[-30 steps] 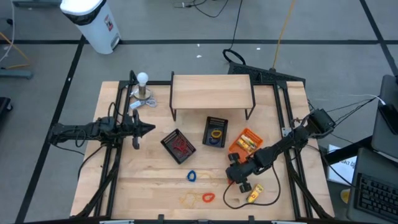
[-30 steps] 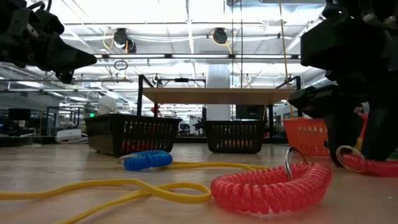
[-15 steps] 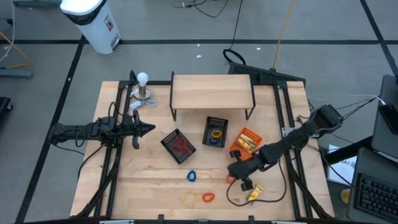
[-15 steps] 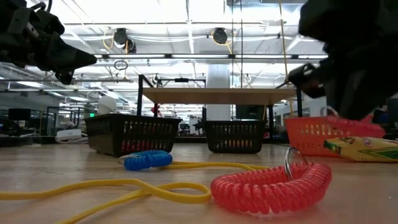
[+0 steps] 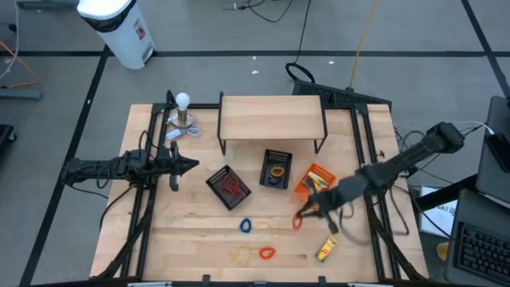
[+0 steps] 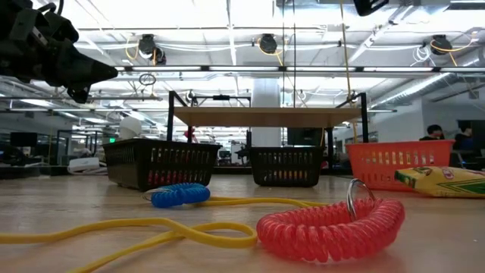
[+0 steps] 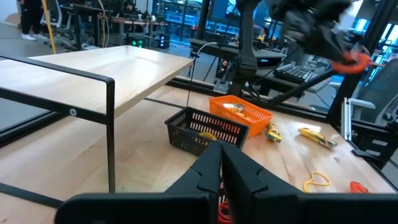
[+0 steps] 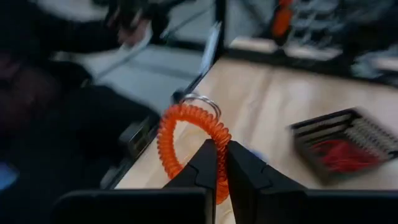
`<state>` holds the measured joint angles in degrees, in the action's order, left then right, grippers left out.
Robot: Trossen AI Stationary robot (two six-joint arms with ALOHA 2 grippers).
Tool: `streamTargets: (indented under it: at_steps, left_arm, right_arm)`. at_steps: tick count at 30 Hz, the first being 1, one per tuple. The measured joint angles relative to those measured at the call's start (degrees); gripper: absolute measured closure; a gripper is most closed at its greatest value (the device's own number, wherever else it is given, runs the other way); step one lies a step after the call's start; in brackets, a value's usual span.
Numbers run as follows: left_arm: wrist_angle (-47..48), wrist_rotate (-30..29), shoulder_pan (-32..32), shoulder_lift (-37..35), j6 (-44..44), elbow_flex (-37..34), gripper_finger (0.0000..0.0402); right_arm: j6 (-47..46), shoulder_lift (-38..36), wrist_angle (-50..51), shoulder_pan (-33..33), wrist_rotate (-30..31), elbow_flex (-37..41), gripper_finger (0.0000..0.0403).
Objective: Pick & Place Office Desk Supplies
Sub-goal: Put the orange spring keychain into the right black bin
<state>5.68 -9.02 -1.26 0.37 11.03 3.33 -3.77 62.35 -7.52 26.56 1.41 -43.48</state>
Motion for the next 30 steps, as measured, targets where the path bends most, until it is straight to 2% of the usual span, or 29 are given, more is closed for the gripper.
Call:
streamTargets:
  at_steps: [7, 15, 19, 24, 30]
  left_arm:
    - [0.00, -0.01, 0.00, 0.01, -0.54, -0.02, 0.0387]
    - [0.00, -0.04, 0.00, 0.01, -1.88, -0.02, 0.0395]
    - [0.00, -0.04, 0.00, 0.01, -1.88, -0.02, 0.0383]
    - [0.00, -0.50, 0.00, 0.01, -2.10, -0.02, 0.0386]
    - [0.00, -0.50, 0.00, -0.01, -2.29, -0.02, 0.0399]
  right_arm:
    - [-3.42, -15.78, -4.33, -6.48, 1.71, 9.33, 0.0395]
    - [-4.81, -29.40, -13.52, -10.71, 1.73, 22.54, 0.0395]
    - [-6.10, -33.67, -20.01, -12.58, 1.60, 29.39, 0.0395]
    - [-6.90, -37.64, -24.66, -14.03, 1.55, 35.22, 0.0395]
    - [-6.60, -40.96, -24.83, -15.43, 1.53, 38.73, 0.0395]
